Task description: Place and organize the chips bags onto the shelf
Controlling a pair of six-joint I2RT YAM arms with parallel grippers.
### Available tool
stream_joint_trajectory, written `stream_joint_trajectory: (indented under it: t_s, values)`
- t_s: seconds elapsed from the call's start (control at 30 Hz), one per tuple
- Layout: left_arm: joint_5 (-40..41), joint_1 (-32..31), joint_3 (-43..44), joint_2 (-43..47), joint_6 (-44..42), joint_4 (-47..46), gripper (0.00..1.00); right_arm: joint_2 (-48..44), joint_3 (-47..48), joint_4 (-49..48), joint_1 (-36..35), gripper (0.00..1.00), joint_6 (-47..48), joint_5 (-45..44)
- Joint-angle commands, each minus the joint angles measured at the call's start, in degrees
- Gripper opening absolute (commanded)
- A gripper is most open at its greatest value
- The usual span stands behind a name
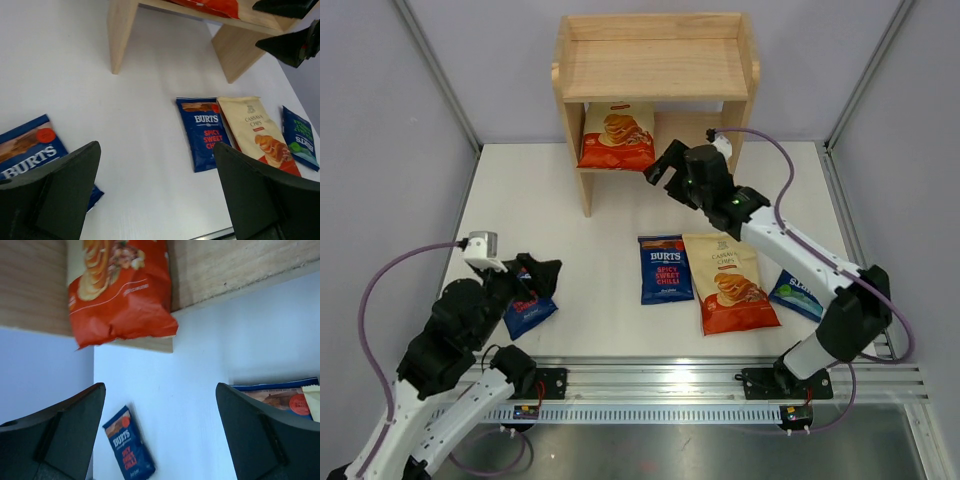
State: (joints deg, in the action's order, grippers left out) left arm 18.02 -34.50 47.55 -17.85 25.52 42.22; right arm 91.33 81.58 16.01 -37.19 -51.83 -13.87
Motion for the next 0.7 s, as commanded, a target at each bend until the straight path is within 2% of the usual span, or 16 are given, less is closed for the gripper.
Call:
stream_joint_trajectory:
  t_s: [0.0, 0.13, 0.23, 0.37, 0.43, 0.67]
  values:
    - [-11.4, -0.1, -4.0, -3.3, 3.4, -11.3, 0.99, -8.2, -3.4, -3.7, 1.4, 0.99, 9.8, 5.8]
    - [-23.3, -0.1, -9.7, -10.1, 10.6, -22.7, 0.99, -15.9, -6.3, 6.5, 2.9, 1.00, 19.0, 7.1]
    - [-27.7, -0.8, -12.5, -15.4, 15.9, -31.2, 0.99, -21.4, -10.2, 14.1, 4.9, 0.99, 23.0, 5.5]
    - [-27.0, -5.6, -13.0, -25.7, 20.2, -38.9, 0.99, -30.9, -20.4, 17.7, 6.8, 1.00, 24.1, 3.4]
    - [-23.7, -8.2, -12.1, -29.2, 22.3, -40.0, 0.99, -36.7, -24.3, 19.7, 7.6, 1.00, 23.4, 1.7]
    - [-21.1, -17.4, -7.8, -49.6, 31.5, -50.9, 0.99, -53.1, -31.3, 23.4, 7.7, 1.00, 19.7, 2.0]
